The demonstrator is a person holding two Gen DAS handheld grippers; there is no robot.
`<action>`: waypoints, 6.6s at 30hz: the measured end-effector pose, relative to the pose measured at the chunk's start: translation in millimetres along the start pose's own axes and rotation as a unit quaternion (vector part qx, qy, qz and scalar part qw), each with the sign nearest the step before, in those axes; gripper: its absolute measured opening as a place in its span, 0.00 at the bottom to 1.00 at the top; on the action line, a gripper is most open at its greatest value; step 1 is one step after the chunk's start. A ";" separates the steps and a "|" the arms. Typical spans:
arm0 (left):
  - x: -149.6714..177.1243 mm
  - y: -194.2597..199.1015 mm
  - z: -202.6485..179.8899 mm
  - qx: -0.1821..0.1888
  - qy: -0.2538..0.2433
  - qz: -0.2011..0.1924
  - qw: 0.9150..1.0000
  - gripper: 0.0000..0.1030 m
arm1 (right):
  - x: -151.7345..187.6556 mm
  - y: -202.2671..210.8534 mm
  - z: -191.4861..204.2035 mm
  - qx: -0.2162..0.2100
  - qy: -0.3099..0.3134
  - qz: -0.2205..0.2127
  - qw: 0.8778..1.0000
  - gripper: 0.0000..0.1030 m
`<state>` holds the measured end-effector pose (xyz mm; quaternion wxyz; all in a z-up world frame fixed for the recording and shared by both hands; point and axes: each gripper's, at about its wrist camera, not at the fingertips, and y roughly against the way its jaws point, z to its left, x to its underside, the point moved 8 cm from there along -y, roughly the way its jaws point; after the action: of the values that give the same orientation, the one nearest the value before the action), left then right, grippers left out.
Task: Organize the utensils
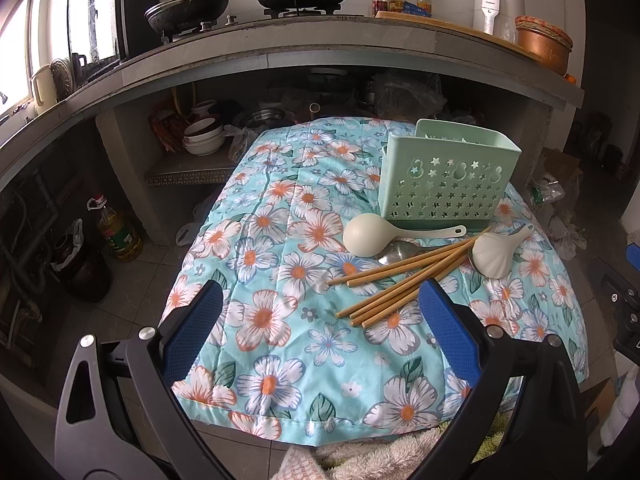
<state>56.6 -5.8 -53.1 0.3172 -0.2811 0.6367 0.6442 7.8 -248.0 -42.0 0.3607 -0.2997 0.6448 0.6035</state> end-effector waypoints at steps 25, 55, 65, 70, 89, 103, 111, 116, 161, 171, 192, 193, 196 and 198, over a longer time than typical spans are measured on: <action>15.3 -63.6 -7.6 0.049 -0.004 0.077 0.996 0.92 | -0.6 -47.2 -18.2 0.034 -0.069 0.022 0.997 0.95; -21.8 -170.2 -36.5 0.122 -0.060 0.107 0.985 0.92 | 64.3 -153.7 0.6 -0.049 -0.139 0.181 0.973 0.95; -36.3 -180.2 -28.7 0.105 -0.058 0.100 0.988 0.92 | 67.1 -155.8 -2.5 -0.066 -0.149 0.181 0.970 0.95; -42.8 -183.2 -23.5 0.097 -0.052 0.095 0.989 0.88 | 67.4 -156.9 -4.5 -0.069 -0.150 0.180 0.970 0.95; -50.6 -194.1 -6.4 0.099 -0.021 0.102 0.990 0.52 | 67.4 -158.8 -4.2 -0.068 -0.153 0.179 0.969 0.95; -62.6 -252.7 11.4 0.098 0.029 0.169 0.980 0.43 | 67.7 -162.7 -1.1 -0.049 -0.155 0.188 0.969 0.95; -67.9 -267.6 -0.5 0.090 -0.038 0.179 0.979 0.46 | 68.8 -163.9 -1.2 -0.038 -0.159 0.192 0.968 0.95; -66.2 -264.2 -11.6 0.083 -0.101 0.173 0.976 0.48 | 68.5 -165.9 -0.8 -0.033 -0.162 0.194 0.967 0.95; -15.3 -155.6 -15.2 0.232 -0.098 0.154 0.955 0.54 | 69.7 -171.6 6.9 0.000 -0.163 0.197 0.967 0.95; -8.4 -133.1 -12.1 0.289 -0.032 0.149 0.945 0.54 | 68.3 -171.5 2.6 -0.018 -0.168 0.192 0.967 0.95; 18.5 -168.8 6.5 0.341 0.241 0.242 0.876 0.51 | 67.7 -165.5 -5.9 -0.049 -0.164 0.189 0.967 0.95; 16.4 -172.2 6.5 0.335 0.244 0.243 0.877 0.49 | 67.2 -165.5 -6.3 -0.050 -0.164 0.190 0.967 0.95; 12.1 -176.3 -0.5 0.322 0.231 0.245 0.885 0.44 | 66.7 -165.5 -6.5 -0.053 -0.166 0.190 0.966 0.95; 11.8 -178.1 -5.3 0.311 0.214 0.249 0.892 0.39 | 66.5 -165.0 -7.5 -0.055 -0.167 0.189 0.966 0.95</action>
<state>185.4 -12.7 -176.6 0.0732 -0.1312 0.9063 0.3950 105.4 -267.4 -189.7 0.3254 -0.0863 0.5865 0.7367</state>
